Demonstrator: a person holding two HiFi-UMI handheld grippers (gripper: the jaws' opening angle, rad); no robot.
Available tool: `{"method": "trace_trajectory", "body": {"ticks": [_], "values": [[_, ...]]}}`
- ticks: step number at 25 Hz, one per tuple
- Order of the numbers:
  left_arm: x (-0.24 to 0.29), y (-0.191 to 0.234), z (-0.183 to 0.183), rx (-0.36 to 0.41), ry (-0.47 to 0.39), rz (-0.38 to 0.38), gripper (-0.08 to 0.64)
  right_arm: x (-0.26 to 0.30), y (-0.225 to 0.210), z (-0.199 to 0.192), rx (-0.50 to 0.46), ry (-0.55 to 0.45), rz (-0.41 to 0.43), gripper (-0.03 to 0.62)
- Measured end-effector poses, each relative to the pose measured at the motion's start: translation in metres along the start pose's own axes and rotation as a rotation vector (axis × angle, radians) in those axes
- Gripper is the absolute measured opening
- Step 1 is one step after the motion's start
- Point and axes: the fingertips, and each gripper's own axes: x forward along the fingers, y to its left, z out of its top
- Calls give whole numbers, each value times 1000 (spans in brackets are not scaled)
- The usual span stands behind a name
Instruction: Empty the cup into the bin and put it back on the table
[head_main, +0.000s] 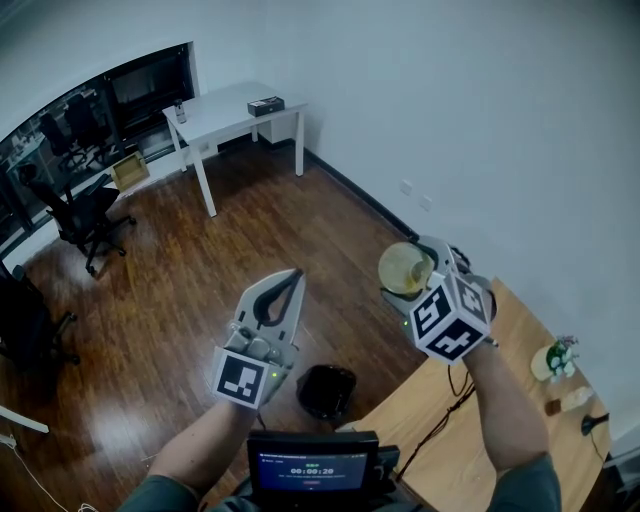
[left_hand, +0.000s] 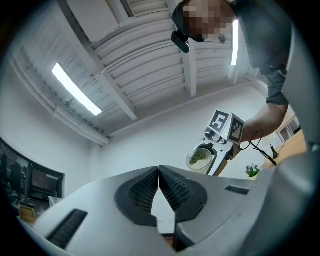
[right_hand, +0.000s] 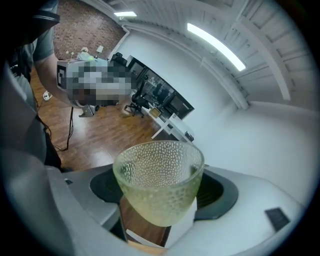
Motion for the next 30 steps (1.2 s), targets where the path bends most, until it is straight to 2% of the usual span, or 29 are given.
{"method": "trace_trajectory", "body": {"ticks": [15,20,30], "values": [[-1,1,5,-31,2,6,0,-3,-9,13,-167,65,-38,397],[-2,-2,3,-48,10,0,0,0,-8,8,-191,89,-29,397],[1,-7,-2,-57,21,-2,0,-1,-17,2,-298,133,-62,397]]}}
